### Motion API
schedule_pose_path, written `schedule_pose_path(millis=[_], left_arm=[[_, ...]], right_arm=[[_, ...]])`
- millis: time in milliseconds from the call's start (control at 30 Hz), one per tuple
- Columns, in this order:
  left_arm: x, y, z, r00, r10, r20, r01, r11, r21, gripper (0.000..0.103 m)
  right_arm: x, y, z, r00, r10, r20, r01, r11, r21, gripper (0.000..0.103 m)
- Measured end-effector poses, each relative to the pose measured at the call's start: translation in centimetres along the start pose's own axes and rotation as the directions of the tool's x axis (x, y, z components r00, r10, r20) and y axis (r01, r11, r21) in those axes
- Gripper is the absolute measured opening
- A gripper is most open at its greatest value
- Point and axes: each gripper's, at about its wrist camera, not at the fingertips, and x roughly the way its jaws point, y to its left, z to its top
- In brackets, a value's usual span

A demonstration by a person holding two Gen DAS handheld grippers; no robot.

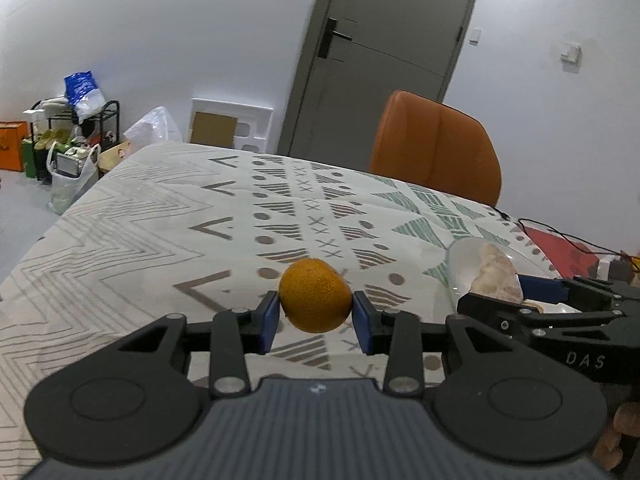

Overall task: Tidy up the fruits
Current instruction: 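Carry the orange and pomelo segment over the white bowl and open both tools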

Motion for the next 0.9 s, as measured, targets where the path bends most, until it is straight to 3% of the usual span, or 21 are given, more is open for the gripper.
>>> schedule_pose_path(millis=[900], left_arm=[[2.3,-9.4,-0.5,0.995,-0.088,-0.039,0.093,0.987,0.131,0.038]], right_arm=[[-4.6,-8.8,-3.2,0.992,-0.124,0.031,0.119,0.984,0.132,0.071]])
